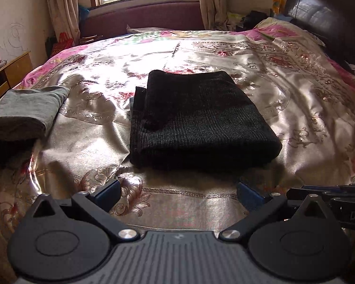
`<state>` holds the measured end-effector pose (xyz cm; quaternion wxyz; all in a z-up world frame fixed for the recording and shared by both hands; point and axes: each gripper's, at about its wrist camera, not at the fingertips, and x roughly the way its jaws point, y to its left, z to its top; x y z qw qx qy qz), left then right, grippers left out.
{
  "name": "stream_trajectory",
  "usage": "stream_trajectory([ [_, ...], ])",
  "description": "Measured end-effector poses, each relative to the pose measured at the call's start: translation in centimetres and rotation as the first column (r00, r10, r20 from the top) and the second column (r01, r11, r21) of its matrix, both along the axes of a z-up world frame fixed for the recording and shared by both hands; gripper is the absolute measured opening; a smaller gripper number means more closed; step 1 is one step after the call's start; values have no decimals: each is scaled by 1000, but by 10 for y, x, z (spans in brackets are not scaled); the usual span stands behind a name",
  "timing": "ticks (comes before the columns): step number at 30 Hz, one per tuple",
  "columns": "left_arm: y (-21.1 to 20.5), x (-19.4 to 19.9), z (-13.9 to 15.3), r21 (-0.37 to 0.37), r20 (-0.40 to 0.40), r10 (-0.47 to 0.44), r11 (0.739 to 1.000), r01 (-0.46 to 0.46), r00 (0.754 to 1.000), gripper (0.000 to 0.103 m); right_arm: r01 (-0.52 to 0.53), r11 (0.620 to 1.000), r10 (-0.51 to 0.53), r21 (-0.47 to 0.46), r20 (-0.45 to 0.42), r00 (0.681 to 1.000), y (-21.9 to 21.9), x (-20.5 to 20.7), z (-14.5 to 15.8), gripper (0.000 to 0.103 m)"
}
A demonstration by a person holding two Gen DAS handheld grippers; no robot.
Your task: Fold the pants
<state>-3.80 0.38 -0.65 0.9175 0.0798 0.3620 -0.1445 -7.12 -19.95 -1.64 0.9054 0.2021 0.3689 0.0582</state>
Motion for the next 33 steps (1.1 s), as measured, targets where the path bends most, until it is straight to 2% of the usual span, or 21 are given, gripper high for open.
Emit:
stream_trajectory([
  [11,0,-1,3,8,14,-11,1000,11,1000,103,1,1000,-1,-10,-3,1000,0,2,0,28],
  [19,6,20,15,6,60,-7,1000,6,998,103,3,1000,-3,-13,19,1000,-8,19,9,28],
  [20,7,25,17,7,68,-9,1000,9,998,103,0,1000,0,-7,20,1000,-10,23,10,28],
  [22,10,37,22,11,78,-19,1000,18,997,103,-3,1000,3,10,23,1000,-17,36,13,37],
  [27,17,82,22,18,76,-43,999,42,996,103,-18,999,17,27,30,999,-34,80,15,39],
  [33,30,149,-11,-39,-54,-72,997,70,996,103,-79,991,80,109,2,997,-56,148,-8,46],
])
